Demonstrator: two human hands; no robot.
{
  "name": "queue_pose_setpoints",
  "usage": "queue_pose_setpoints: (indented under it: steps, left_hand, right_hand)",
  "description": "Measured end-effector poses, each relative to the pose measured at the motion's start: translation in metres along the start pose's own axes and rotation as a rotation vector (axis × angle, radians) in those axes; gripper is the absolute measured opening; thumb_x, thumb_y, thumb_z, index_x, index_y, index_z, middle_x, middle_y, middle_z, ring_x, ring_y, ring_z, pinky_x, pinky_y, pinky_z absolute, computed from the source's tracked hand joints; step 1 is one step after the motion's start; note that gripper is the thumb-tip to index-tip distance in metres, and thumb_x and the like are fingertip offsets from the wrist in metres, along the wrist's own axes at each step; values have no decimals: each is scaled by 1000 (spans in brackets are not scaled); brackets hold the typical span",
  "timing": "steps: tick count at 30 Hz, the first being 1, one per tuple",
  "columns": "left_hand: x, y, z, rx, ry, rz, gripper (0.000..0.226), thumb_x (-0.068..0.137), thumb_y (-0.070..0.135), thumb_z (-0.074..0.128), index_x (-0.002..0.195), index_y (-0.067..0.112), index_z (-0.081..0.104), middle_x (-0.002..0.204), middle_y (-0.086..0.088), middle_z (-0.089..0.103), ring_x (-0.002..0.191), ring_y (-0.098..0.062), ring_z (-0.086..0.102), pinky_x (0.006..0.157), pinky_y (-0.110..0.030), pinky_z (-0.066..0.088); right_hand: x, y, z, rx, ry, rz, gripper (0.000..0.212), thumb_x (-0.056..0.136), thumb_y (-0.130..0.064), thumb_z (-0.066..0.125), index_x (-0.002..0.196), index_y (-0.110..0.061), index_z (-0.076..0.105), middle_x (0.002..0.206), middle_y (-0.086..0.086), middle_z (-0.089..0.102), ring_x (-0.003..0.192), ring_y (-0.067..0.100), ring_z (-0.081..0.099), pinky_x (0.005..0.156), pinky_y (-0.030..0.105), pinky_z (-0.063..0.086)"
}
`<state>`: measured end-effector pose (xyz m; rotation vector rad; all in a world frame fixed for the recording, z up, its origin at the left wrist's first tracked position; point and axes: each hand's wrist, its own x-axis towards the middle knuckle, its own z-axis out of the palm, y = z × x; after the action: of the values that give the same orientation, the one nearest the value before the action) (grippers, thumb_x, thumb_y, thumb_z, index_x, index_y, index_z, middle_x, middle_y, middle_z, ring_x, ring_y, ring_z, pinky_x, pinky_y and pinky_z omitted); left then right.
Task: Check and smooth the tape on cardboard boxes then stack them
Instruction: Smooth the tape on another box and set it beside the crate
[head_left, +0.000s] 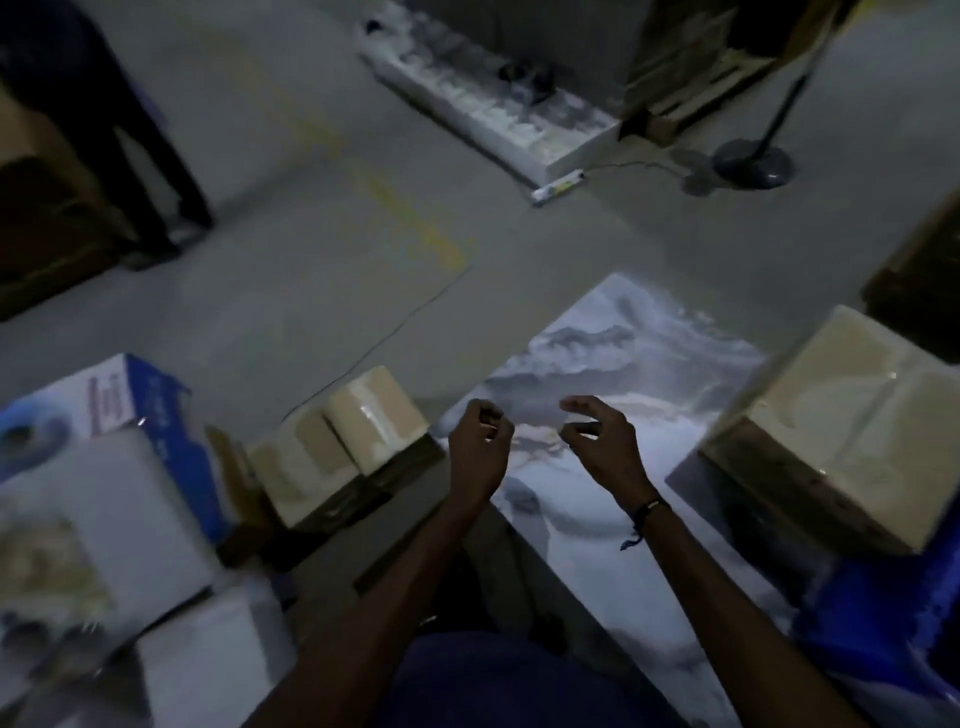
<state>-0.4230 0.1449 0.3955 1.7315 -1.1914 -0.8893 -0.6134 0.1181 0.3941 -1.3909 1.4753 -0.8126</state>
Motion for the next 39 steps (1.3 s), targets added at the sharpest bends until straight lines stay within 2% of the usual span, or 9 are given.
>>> queue_pose_setpoints:
  steps: [8,13,17,20,23,26,30,33,39]
  left_hand:
    - [5,-81,-125,-109,254,-211,4,99,9,61,100,8,58,89,-2,62,75,5,57,65,-15,46]
    - [28,-150,-200,-104,338,-363,4,99,13,61,100,14,58,93,-1,65,86,-19,65,72,-42,56]
    - [57,-198,-245,-69,350,-456,4,97,10,63,100,10,60,89,2,64,81,-18,64,66,-34,53]
    - [88,-239,-267,-55,325,-535,6,96,15,64,100,13,61,92,0,66,87,-23,67,73,-41,59]
    - [124,-289,-270,-69,265,-613,12,94,24,65,104,18,62,99,-1,68,93,-23,69,83,-47,60]
    - [165,-328,-261,-137,255,-693,22,92,26,68,112,17,64,106,-1,68,98,-24,68,86,-37,59]
    - [223,-400,-231,-162,227,-753,35,95,23,70,126,7,62,119,-7,67,83,-10,59,56,-5,42]
    - [261,-465,-202,-150,213,-785,42,95,21,71,130,3,58,124,-8,63,95,-14,57,56,-10,39]
    - [308,-585,-155,-184,284,-847,57,92,21,75,140,2,52,138,-16,57,123,-30,58,93,-33,49]
  right_hand:
    - [33,-43,136,-128,-317,-51,35,88,-4,71,120,-18,70,116,-9,71,89,-8,68,79,12,53]
    - [56,-58,230,-166,-405,9,38,87,1,69,120,-17,67,118,-3,70,83,-7,68,69,13,53]
    - [88,-57,294,-201,-430,51,46,84,-1,73,123,-23,62,123,1,68,89,5,70,83,34,59]
    - [120,-43,334,-251,-449,68,54,81,-6,79,130,-21,60,123,-3,66,99,21,71,92,44,58]
    - [160,-24,372,-296,-456,122,61,83,-10,81,137,-17,55,134,2,61,106,25,67,94,38,55]
    - [208,8,409,-338,-477,170,69,85,-13,80,145,-13,48,144,8,55,117,28,61,96,36,52]
    - [275,79,457,-414,-497,205,76,87,-20,80,152,-13,41,151,9,49,127,31,55,103,36,47]
    - [320,143,491,-447,-495,236,81,88,-26,79,156,-14,35,156,9,43,134,31,49,109,40,44]
    - [390,265,541,-451,-469,318,89,90,-24,78,160,-13,23,162,12,34,146,31,37,116,37,34]
